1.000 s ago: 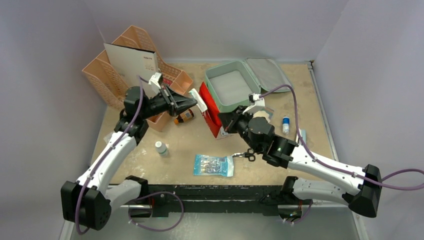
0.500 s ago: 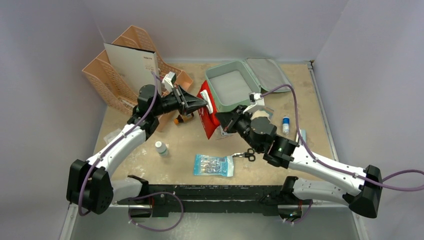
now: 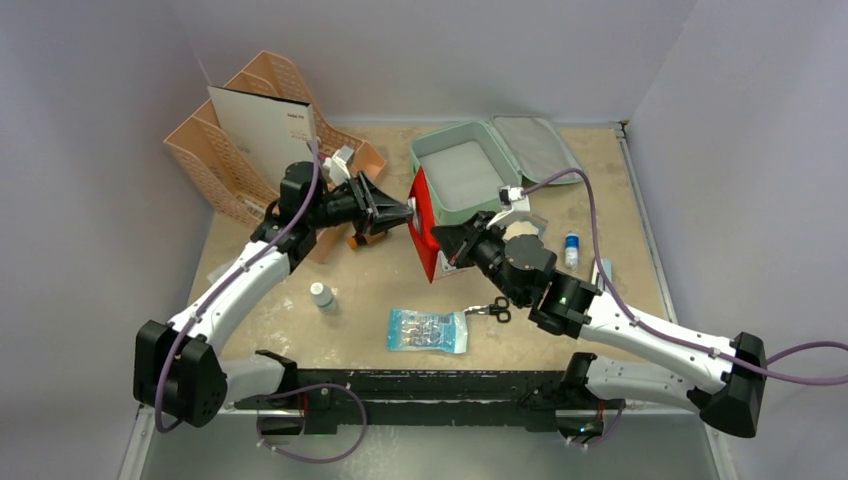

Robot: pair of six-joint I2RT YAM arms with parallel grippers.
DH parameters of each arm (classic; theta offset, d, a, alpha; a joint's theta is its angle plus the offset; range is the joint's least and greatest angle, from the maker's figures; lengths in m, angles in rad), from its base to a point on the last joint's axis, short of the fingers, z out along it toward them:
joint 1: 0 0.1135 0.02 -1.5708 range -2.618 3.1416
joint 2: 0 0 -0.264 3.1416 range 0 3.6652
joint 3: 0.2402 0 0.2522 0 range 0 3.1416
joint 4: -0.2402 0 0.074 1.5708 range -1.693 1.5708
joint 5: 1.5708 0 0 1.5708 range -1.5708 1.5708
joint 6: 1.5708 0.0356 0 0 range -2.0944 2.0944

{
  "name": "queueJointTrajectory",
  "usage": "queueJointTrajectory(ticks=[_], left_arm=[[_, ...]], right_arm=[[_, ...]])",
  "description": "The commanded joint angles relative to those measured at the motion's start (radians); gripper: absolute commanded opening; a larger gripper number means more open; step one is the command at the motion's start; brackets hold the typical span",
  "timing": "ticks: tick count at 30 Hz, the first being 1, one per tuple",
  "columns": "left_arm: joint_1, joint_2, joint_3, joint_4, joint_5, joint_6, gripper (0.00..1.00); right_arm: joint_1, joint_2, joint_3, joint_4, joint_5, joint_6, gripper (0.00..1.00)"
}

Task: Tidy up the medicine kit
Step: Place the medical item at the medicine pouch.

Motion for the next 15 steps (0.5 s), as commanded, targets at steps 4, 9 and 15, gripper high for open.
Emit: queueJointTrajectory(ticks=[4,9,15], left_arm=[[-0.004,-0.026,0.178,-0.287,-0.012,0.241,0.44],[-0.004,-0.044,0.221,-0.432,-0.060,0.371,0.46],[-0.004,-0.038,0.322,-0.627,-0.163,0.559,0.47]], right_arm=[[-0.001,-0.019,0.015,-0.024,0.030,-0.071,0.00],[0.000,-0.045,0.006,-0.033,0.018,-0.124,0.00],[-0.001,-0.091,-0.007,-0.075,-0.021,-0.183,0.00]])
